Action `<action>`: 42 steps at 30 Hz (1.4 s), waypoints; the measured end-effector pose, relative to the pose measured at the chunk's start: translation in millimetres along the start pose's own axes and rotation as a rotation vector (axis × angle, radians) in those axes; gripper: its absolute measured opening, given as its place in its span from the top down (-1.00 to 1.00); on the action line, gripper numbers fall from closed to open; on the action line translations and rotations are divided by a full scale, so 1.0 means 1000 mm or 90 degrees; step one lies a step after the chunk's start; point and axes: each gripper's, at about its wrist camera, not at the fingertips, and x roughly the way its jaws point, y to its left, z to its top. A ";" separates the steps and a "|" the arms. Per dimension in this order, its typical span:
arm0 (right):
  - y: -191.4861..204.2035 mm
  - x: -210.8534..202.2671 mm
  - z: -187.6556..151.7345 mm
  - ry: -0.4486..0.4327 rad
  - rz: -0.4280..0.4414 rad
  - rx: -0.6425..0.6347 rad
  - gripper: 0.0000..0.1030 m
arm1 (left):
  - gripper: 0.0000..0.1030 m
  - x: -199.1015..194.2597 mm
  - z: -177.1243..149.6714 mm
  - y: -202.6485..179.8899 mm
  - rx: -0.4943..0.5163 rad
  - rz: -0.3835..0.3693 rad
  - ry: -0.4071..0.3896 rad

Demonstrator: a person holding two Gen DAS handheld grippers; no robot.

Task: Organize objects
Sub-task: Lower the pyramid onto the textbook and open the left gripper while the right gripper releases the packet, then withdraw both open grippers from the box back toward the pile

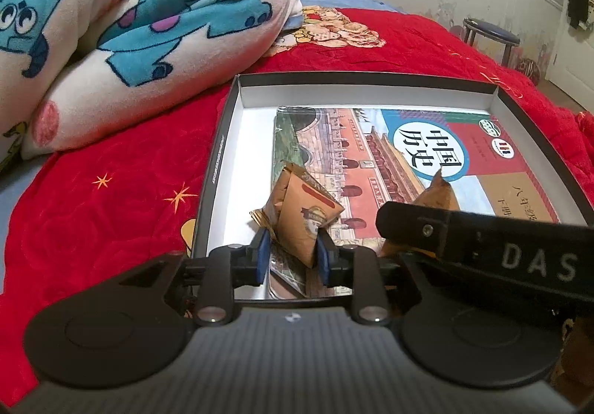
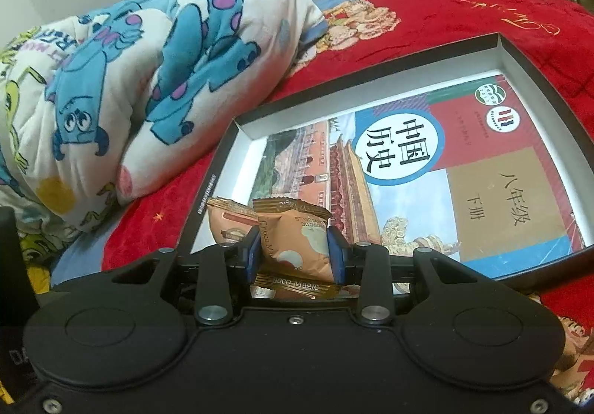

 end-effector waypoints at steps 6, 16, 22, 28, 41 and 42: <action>-0.001 0.009 0.005 0.024 -0.007 0.007 0.31 | 0.01 0.000 0.000 0.000 0.007 0.007 0.000; -0.002 0.007 0.006 0.022 0.002 0.016 0.28 | -0.40 0.002 0.002 0.001 0.007 -0.002 0.009; -0.001 0.005 0.006 0.021 0.005 0.014 0.15 | -0.58 0.000 0.004 -0.004 0.019 -0.006 0.014; -0.002 -0.003 0.007 0.013 0.021 0.026 -0.11 | -0.71 -0.005 0.007 -0.006 0.035 -0.006 0.028; 0.003 -0.031 0.005 -0.045 0.036 0.090 -0.64 | -0.86 -0.028 0.002 -0.003 0.035 -0.016 -0.004; 0.004 -0.033 0.005 -0.049 0.039 0.090 -0.65 | -0.89 -0.030 0.001 -0.003 0.034 -0.016 -0.007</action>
